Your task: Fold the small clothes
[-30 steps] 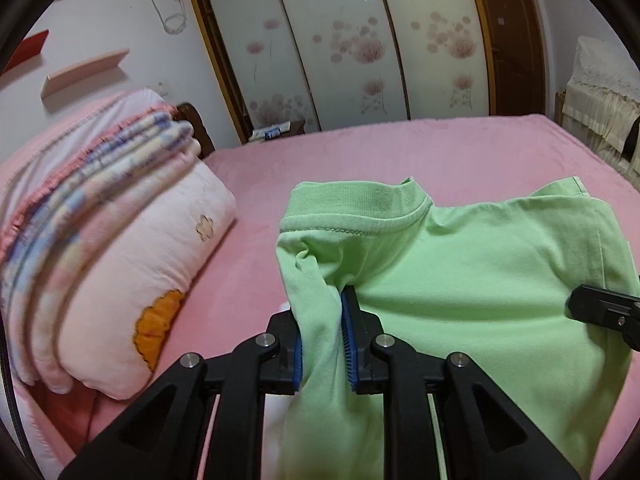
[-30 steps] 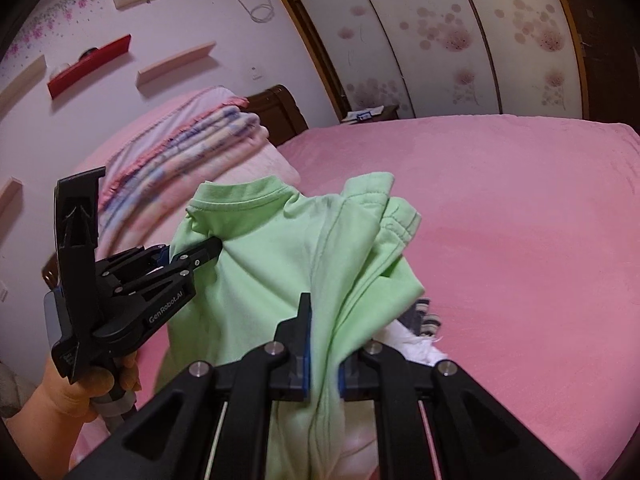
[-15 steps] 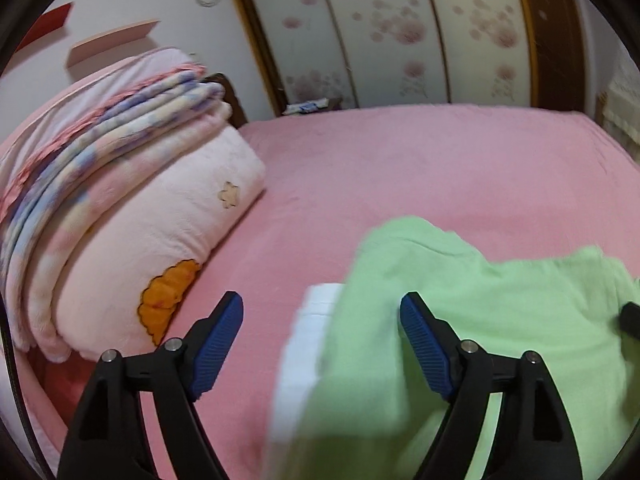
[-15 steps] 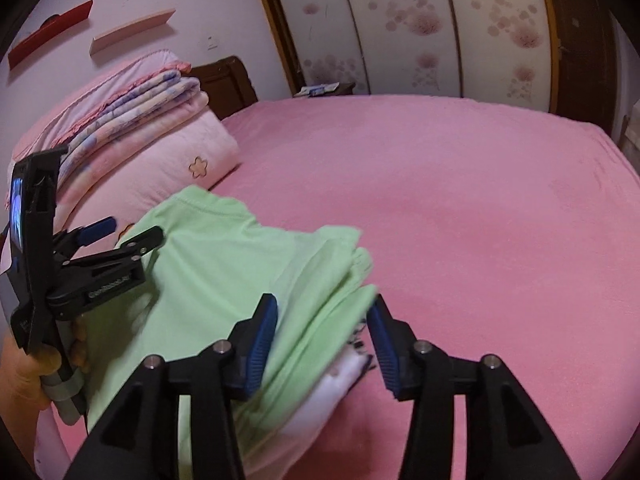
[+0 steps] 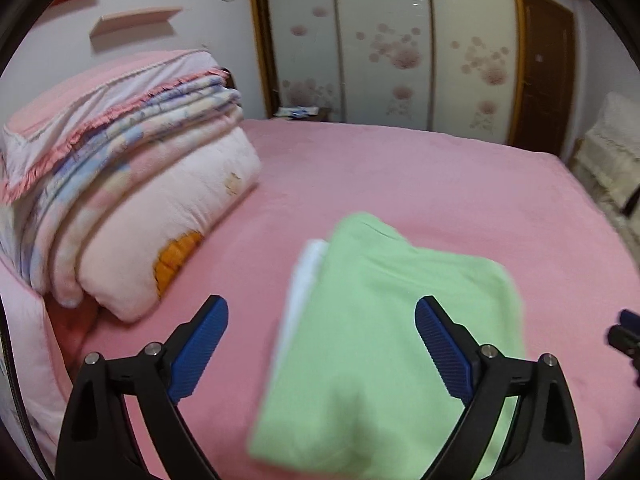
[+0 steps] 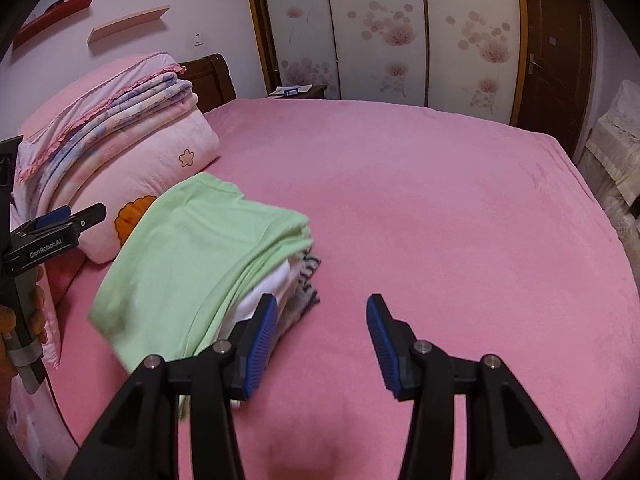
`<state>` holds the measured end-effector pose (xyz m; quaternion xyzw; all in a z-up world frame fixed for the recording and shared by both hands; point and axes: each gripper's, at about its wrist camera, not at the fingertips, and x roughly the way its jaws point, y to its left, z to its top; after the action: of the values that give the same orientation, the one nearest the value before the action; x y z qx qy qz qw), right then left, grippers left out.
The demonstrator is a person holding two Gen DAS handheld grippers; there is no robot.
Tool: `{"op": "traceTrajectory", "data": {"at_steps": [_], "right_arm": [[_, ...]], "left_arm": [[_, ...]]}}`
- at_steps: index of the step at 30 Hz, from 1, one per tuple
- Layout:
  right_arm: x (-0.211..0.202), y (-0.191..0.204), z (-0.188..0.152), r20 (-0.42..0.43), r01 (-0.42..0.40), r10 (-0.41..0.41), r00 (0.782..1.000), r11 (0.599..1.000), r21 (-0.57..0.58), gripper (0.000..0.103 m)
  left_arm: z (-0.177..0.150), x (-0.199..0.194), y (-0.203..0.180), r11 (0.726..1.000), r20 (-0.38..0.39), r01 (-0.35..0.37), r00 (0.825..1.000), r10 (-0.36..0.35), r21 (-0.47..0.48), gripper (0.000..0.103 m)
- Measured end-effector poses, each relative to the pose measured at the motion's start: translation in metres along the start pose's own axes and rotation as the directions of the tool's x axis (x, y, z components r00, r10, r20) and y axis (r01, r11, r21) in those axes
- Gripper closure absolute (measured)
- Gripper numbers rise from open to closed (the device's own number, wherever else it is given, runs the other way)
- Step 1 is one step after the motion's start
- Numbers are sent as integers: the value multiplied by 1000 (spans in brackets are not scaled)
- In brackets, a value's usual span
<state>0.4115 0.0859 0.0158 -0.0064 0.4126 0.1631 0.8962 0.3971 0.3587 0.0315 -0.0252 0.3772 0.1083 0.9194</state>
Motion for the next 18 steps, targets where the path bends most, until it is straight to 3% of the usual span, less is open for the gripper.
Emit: {"op": "traceTrajectory", "data": {"at_steps": [10, 18], "right_arm": [[-136, -13, -76, -5, -11, 11, 1000, 1000, 28, 53], [-213, -33, -131, 22, -20, 18, 1000, 998, 55, 50]], "left_arm": [[-68, -154, -71, 977, 12, 215, 977, -215, -3, 0], [-117, -234, -121, 956, 8, 293, 956, -293, 20, 0]]}}
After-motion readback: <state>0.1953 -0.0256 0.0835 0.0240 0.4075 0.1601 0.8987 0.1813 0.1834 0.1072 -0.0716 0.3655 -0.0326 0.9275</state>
